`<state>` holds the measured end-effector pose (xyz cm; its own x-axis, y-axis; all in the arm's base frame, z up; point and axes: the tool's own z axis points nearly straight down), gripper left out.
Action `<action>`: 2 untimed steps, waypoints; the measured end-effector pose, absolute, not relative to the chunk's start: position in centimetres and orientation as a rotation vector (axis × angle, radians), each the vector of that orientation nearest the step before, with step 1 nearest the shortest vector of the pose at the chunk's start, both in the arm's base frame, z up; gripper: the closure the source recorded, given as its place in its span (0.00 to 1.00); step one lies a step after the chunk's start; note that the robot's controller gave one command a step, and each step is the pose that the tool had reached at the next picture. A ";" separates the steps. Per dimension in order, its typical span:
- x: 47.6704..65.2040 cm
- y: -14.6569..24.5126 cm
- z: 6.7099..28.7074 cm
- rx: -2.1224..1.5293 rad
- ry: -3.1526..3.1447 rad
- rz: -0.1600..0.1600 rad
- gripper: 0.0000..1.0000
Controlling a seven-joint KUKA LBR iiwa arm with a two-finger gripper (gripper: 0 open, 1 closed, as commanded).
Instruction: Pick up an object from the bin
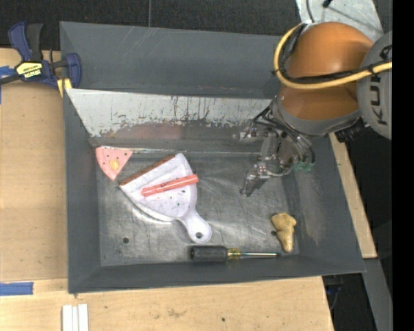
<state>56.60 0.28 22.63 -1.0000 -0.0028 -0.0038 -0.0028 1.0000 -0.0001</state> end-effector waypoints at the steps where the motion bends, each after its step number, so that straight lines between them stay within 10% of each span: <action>1: 56.9 8.2 16.7 -0.051 3.135 0.001 0.00; 2: 56.9 11.0 14.0 -0.147 3.139 0.002 0.00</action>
Offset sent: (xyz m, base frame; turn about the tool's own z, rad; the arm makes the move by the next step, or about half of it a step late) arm 0.0032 0.1063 -0.0855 -0.0879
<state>56.91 11.00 13.96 -0.9956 -0.0932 0.0009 -0.0932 0.9956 0.0011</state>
